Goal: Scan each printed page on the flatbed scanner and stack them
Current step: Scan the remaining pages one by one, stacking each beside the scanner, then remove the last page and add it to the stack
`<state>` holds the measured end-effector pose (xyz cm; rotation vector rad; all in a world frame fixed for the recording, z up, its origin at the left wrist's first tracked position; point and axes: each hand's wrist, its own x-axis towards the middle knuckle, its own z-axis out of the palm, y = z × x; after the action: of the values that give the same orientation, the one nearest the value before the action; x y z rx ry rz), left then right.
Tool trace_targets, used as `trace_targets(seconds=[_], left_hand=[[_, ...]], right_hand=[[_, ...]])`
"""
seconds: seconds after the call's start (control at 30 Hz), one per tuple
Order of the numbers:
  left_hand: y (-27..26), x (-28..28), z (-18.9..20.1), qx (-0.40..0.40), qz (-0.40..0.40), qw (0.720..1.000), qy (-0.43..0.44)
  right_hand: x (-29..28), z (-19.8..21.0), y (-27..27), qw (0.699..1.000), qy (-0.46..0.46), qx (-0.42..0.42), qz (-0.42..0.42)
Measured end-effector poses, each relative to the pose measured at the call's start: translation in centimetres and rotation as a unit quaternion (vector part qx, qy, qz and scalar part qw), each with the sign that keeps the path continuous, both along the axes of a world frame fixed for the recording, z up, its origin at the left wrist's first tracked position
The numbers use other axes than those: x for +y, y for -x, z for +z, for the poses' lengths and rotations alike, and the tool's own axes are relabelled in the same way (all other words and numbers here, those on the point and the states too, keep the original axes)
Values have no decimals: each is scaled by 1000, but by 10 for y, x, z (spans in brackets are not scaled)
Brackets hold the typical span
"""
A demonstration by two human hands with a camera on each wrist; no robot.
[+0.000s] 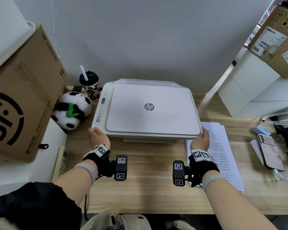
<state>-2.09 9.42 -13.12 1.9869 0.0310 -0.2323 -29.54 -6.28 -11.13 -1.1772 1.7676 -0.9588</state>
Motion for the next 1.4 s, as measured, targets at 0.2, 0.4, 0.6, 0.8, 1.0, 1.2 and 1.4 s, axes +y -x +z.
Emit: trace_targets(seconds=[0.2,0.4,0.6,0.8,1.0,1.2,1.4], left_hand=[[0,-2,0,10,5,1000,7],[-1,-3,5,28,10,1000,2],[-9,-8,10,67,33,997,-7],[-18,-7,25,51,15,998,12],[-29,-7,53,-76,-106,987,-89],[-32,-27,74,-91,-258,929,-250],[-44,-37,79,-52,-360,849,-382]], right_hand=[[1,3,0,1000,1,0,1],[2,3,0,1000,4,13,5],[1,3,2,1000,1,26,2],[-5,2,4,999,30,45,-5],[-9,4,8,998,34,55,4],[-17,9,7,999,30,42,7],[-22,15,9,1000,24,-1,-9]])
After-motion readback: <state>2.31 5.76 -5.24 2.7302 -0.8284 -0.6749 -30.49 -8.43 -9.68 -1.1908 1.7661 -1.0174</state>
